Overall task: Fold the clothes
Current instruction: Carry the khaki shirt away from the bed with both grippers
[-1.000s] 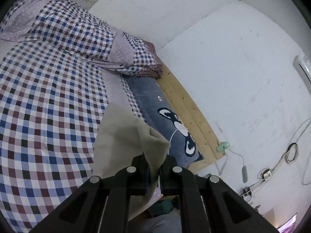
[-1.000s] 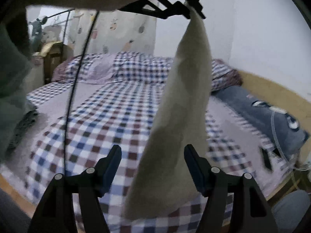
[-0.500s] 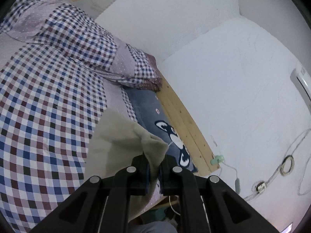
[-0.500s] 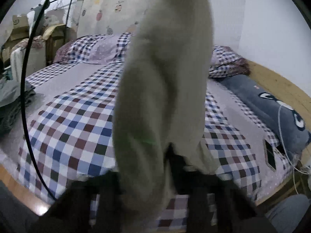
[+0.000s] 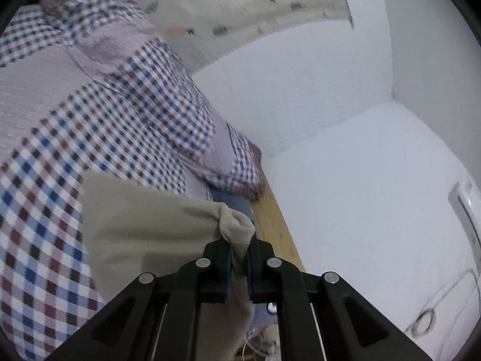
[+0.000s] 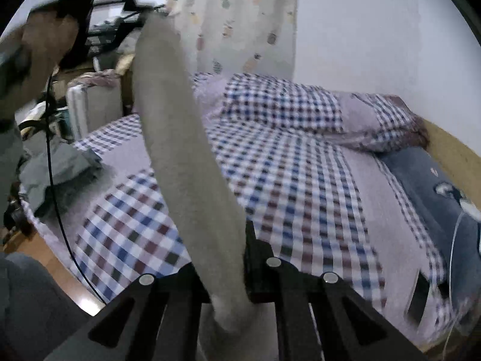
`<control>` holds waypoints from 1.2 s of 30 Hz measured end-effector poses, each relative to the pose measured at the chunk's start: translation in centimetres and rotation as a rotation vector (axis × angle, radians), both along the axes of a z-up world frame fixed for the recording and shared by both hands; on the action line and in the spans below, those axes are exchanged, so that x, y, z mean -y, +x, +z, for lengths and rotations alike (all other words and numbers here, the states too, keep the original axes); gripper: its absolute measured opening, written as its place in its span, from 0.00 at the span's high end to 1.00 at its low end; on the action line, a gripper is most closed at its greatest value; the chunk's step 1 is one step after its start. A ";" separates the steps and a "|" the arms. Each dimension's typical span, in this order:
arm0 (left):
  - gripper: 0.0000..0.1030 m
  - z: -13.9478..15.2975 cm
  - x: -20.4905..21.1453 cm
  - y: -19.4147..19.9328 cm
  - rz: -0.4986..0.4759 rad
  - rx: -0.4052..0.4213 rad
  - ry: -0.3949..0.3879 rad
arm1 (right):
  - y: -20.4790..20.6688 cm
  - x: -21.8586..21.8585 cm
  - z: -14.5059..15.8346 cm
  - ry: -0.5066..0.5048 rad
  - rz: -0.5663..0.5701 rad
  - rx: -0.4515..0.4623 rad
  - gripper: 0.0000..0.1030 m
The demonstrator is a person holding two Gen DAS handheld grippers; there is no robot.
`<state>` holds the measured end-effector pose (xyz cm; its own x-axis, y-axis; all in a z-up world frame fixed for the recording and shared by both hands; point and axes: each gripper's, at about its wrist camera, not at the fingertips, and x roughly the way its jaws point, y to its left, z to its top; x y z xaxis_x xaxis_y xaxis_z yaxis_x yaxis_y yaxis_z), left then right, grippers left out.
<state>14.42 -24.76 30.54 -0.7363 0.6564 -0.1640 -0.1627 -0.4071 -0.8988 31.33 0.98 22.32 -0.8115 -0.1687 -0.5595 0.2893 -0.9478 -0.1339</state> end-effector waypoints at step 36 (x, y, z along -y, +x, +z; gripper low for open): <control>0.95 3.1 44.3 2.1 0.582 0.178 -0.217 | -20.5 40.2 9.2 0.060 0.583 -0.134 0.95</control>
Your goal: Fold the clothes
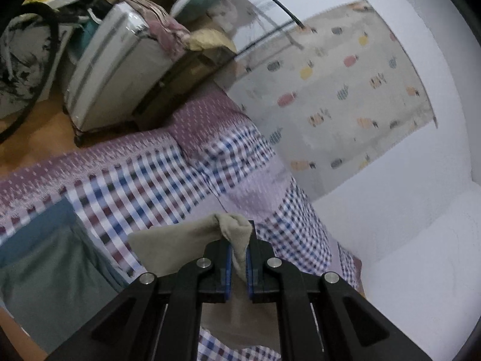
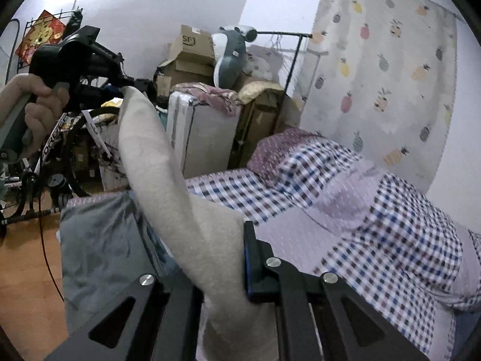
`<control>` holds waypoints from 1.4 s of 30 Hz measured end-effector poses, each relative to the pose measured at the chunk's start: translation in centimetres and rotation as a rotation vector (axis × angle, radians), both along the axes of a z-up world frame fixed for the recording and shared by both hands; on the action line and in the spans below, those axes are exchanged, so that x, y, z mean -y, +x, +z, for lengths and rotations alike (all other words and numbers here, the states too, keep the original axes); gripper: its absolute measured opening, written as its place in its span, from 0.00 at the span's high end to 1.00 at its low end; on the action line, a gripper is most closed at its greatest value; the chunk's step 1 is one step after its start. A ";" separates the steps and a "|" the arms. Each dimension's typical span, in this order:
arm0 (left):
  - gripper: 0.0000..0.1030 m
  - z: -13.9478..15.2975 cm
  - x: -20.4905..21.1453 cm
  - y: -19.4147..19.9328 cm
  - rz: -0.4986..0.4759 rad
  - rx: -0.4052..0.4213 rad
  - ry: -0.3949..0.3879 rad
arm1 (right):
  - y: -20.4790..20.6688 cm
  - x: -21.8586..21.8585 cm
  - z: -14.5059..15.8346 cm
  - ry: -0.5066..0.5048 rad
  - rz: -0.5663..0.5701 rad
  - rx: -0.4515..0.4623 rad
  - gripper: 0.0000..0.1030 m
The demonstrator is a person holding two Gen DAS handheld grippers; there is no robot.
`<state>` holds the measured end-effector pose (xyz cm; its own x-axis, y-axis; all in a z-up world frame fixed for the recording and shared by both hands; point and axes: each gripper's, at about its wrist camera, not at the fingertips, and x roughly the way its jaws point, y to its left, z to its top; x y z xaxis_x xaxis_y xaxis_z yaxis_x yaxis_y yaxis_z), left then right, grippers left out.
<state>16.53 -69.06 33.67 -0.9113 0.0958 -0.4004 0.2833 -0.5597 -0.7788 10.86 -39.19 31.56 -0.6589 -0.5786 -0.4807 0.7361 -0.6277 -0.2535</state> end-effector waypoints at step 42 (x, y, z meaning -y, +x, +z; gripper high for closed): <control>0.26 -19.6 5.2 25.8 0.426 0.159 -0.141 | 24.5 -0.8 -16.7 0.129 0.248 -0.056 0.25</control>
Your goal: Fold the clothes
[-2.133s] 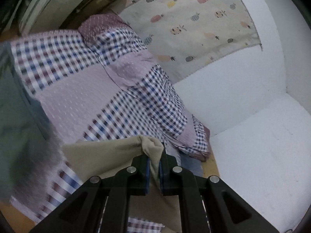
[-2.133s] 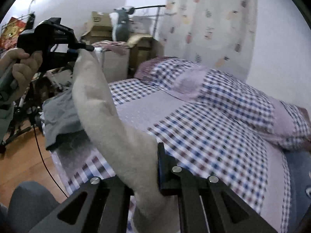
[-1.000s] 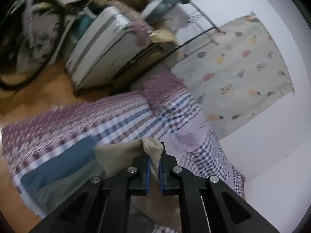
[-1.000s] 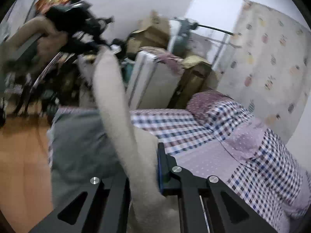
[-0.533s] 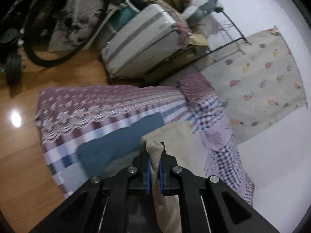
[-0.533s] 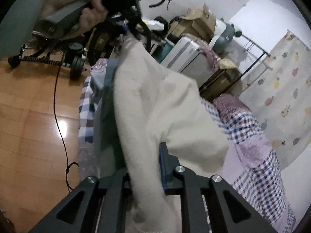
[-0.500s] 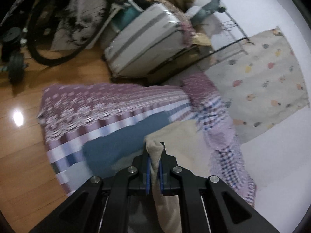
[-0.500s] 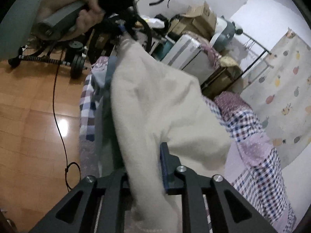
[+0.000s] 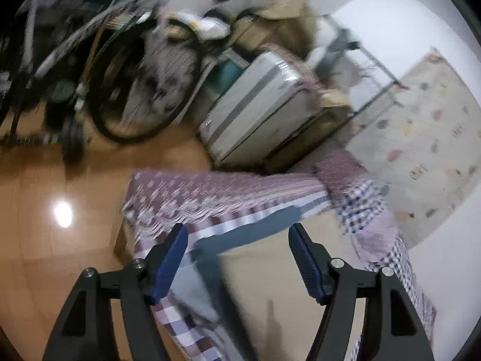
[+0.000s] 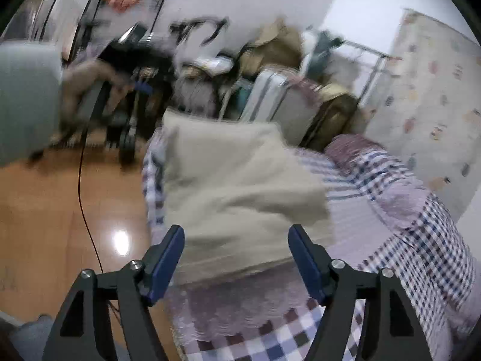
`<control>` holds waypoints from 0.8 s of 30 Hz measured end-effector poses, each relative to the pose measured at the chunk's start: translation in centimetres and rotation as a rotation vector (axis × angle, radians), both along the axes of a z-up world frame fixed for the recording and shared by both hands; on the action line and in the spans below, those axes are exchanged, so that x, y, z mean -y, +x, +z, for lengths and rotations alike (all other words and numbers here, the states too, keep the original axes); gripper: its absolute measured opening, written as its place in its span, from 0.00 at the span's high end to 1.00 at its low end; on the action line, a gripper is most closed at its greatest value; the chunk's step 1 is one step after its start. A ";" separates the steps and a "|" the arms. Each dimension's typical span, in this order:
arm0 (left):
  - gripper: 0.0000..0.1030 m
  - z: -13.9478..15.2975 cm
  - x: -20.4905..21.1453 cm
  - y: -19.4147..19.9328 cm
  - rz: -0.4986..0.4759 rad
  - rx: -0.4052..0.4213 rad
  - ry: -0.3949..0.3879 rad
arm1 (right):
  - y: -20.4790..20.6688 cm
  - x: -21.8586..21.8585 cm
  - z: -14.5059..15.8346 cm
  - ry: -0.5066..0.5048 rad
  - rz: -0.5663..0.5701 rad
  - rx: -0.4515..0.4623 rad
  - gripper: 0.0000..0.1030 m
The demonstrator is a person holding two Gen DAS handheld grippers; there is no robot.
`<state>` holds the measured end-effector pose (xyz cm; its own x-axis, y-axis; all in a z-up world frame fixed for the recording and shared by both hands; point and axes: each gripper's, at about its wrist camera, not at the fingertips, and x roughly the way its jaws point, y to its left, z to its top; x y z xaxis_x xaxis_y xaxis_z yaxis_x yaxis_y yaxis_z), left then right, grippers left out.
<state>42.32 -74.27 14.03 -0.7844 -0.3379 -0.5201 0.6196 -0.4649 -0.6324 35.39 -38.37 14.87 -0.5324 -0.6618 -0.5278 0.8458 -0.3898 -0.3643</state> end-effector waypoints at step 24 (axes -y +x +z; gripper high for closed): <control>0.15 14.7 -47.5 -16.7 -0.888 -0.212 -0.278 | -9.6 -40.0 10.3 -0.415 -0.639 0.017 0.03</control>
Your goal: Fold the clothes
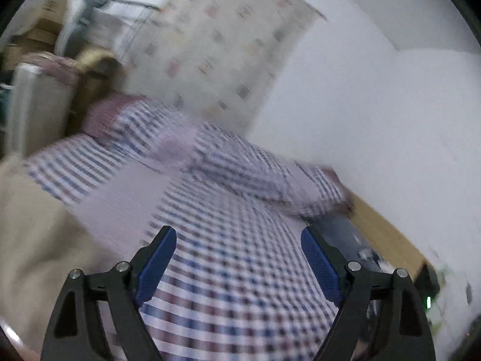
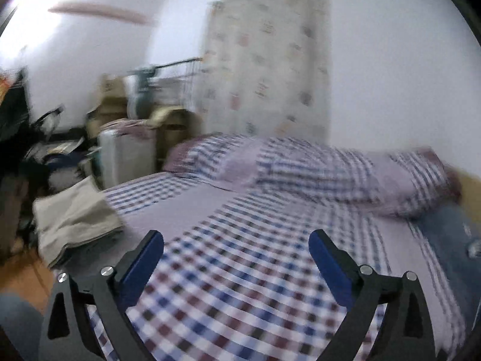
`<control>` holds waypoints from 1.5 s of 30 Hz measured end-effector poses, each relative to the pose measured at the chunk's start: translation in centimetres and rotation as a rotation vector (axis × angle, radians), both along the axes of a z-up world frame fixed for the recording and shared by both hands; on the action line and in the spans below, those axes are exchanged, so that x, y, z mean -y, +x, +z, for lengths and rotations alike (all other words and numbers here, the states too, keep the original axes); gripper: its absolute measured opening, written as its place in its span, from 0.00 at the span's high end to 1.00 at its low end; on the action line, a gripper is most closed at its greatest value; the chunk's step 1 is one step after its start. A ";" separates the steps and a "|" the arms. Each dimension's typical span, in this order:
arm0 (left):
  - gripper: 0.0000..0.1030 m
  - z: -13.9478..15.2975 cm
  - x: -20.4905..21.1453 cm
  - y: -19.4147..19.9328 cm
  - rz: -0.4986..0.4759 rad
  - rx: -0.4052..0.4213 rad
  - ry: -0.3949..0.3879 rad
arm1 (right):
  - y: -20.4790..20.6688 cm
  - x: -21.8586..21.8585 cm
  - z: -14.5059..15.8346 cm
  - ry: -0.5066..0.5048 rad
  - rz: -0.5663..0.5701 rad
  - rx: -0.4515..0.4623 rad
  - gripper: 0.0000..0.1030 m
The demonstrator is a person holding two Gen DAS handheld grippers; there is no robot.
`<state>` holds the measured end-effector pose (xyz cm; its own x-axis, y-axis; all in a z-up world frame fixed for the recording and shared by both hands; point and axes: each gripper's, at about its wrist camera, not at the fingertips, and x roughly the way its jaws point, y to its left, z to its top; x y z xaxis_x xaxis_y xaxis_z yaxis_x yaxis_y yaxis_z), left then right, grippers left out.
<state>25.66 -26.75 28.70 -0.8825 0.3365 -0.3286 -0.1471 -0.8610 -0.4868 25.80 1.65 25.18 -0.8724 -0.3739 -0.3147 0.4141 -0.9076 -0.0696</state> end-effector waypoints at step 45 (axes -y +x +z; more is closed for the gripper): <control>0.09 -28.1 -23.7 -24.9 0.045 0.478 -0.490 | -24.9 -14.2 -26.4 0.024 -0.394 0.642 0.00</control>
